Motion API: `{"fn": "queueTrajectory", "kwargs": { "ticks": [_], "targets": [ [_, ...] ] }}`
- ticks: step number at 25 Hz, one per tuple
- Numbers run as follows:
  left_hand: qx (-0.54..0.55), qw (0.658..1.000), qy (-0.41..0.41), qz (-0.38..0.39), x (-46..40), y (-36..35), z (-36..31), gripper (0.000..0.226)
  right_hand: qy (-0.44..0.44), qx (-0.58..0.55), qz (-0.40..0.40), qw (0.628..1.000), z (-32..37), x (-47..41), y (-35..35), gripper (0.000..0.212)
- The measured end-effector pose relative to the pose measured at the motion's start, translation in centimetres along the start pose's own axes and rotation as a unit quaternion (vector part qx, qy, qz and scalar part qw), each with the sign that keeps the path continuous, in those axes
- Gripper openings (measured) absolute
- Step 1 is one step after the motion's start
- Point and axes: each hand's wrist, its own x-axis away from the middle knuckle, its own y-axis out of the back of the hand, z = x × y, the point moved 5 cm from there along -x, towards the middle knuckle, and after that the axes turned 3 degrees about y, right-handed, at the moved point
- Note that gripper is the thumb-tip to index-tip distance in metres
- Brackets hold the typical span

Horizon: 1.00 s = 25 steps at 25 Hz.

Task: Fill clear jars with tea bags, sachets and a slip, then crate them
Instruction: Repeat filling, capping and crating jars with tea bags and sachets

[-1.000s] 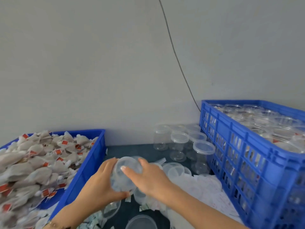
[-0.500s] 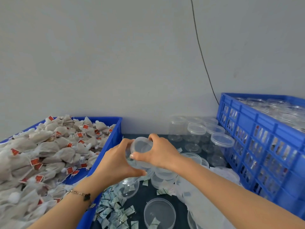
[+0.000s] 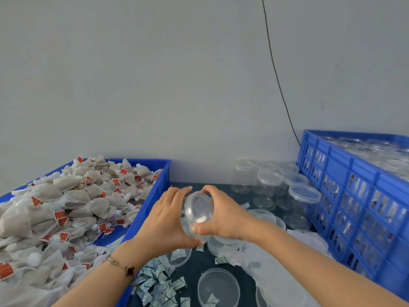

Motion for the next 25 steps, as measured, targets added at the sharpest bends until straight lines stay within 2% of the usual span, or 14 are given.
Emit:
{"fn": "queueTrajectory", "kwargs": {
  "ticks": [3,5,7,9,11,20,25],
  "targets": [
    [0.003,1.0,-0.001,-0.006,0.1,-0.3,-0.3,0.102,-0.033,-0.044,0.002,0.998,-0.1,0.4,-0.1,0.084],
    [-0.01,1.0,-0.008,-0.008,0.2,-0.3,-0.5,0.096,-0.129,-0.105,-0.013,0.986,-0.2,0.9,-0.7,0.102],
    [0.02,1.0,-0.021,0.008,0.4,-0.7,-1.0,0.088,-0.191,-0.095,-0.031,0.977,-0.2,1.1,-1.3,0.113],
    [0.09,0.995,-0.01,0.033,0.4,-0.8,-1.3,0.082,-0.196,-0.008,-0.049,0.979,-0.2,0.7,-1.6,0.103],
    [0.102,0.994,0.002,0.043,0.3,-0.8,-1.1,0.084,-0.183,0.029,-0.07,0.98,-0.1,0.4,-1.6,0.089],
    [0.031,0.998,-0.005,0.051,0.1,-1.1,-0.4,0.086,-0.112,-0.01,-0.051,0.992,-1.2,0.1,-1.5,0.08],
    [-0.003,0.997,-0.002,0.073,-0.2,-1.7,-0.5,0.082,-0.084,-0.048,-0.056,0.994,-1.6,0.8,-1.7,0.058]
  ]
}}
